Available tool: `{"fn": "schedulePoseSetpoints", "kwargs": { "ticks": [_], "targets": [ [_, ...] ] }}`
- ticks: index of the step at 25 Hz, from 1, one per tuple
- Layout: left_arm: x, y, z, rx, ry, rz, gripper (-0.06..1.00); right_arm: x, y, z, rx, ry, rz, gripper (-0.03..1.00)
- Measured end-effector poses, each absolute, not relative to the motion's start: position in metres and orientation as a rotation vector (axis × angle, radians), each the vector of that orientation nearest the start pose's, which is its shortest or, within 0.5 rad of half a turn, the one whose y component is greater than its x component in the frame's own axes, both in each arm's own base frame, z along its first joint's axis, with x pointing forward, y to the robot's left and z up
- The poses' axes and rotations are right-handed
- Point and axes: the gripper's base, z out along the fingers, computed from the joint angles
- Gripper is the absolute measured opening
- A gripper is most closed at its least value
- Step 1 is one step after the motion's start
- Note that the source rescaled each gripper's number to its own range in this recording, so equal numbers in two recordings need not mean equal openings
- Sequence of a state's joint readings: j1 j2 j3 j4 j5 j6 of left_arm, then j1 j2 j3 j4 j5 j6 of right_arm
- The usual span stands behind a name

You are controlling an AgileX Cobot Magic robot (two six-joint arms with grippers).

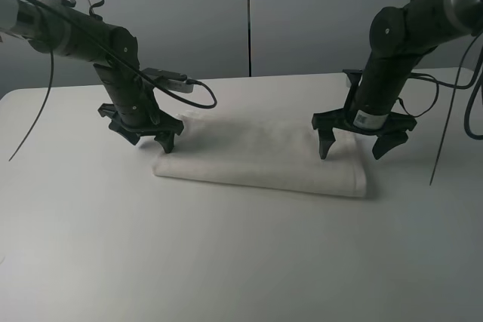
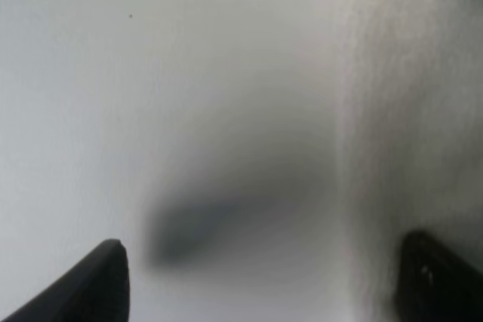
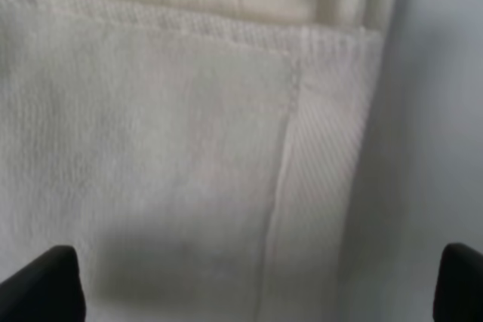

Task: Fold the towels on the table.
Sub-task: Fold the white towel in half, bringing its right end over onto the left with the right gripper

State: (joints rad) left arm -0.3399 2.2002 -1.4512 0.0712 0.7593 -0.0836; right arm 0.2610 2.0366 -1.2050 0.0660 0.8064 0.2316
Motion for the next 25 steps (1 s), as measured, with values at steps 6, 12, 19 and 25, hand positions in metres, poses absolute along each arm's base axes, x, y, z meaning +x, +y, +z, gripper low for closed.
{"fn": "schedulePoseSetpoints", "kwargs": {
  "ticks": [6,12,19,25],
  "targets": [
    [0.399,-0.137,0.102,0.454,2.952,0.031,0.96,0.352,0.098,0.102,0.024,3.135,0.08,1.0],
    [0.399,-0.137,0.102,0.457,2.951,0.031,0.96,0.352,0.098,0.094,0.025,3.157,0.071,1.0],
    [0.4,-0.136,0.102,0.461,2.95,0.035,0.96,0.352,0.101,0.093,0.06,3.156,0.111,0.29],
    [0.399,-0.136,0.102,0.463,2.951,0.036,0.96,0.353,0.102,0.094,0.067,3.151,0.138,0.0]
  ]
}}
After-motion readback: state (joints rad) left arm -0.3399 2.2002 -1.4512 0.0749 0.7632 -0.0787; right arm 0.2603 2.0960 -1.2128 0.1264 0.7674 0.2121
